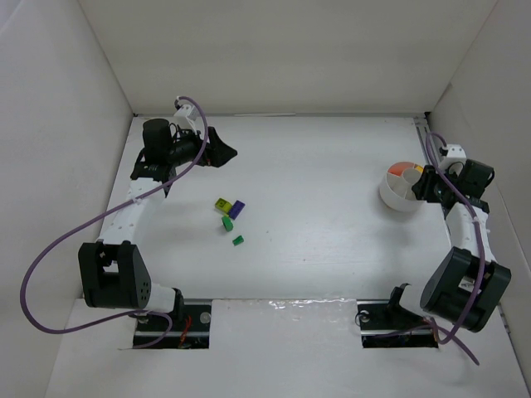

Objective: Sort the legos into containers by color

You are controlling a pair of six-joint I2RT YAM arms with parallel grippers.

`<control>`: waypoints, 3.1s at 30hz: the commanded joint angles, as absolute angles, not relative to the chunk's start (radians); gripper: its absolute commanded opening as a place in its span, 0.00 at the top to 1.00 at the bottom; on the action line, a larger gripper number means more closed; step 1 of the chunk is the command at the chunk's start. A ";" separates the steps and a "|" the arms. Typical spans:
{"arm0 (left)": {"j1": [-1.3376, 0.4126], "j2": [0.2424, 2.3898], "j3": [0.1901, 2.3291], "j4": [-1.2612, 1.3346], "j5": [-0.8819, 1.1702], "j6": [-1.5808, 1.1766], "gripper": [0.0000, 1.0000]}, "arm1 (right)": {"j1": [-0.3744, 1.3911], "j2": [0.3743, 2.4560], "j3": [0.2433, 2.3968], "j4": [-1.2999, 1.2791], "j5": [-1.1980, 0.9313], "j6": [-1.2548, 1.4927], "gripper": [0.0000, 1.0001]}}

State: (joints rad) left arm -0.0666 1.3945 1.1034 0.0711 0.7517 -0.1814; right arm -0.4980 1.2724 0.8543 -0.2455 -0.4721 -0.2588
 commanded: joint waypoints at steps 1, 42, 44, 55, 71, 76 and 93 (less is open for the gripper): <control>-0.072 1.391 1.091 0.115 0.770 -0.187 0.00 | -0.506 1.281 0.890 -0.175 -0.494 -0.261 0.56; 0.160 1.290 0.983 -0.413 0.838 0.408 0.00 | 0.351 1.397 1.290 -0.520 -0.385 -0.298 0.00; 0.094 1.270 0.983 -0.468 0.825 0.628 0.00 | 0.360 1.483 1.357 -0.548 -0.411 -0.288 0.00; 0.026 1.611 1.185 -0.901 0.723 1.569 0.14 | 0.235 1.585 1.462 -0.643 -0.549 -0.284 0.00; -0.109 1.927 1.465 -0.946 0.661 1.790 0.27 | 0.088 1.430 1.341 -0.657 -0.506 -0.294 0.00; -0.129 1.950 1.457 -0.966 0.652 1.809 0.31 | 0.087 1.442 1.351 -0.657 -0.495 -0.295 0.00; -0.193 1.960 1.384 -0.945 0.611 1.787 0.55 | 0.087 1.502 1.381 -0.647 -0.535 -0.285 0.00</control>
State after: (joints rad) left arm -0.1936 1.9606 1.3914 -0.9085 0.6048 1.7771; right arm 0.0906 1.5002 1.3422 -0.6697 -0.5053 -0.2852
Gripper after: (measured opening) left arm 0.472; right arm 0.995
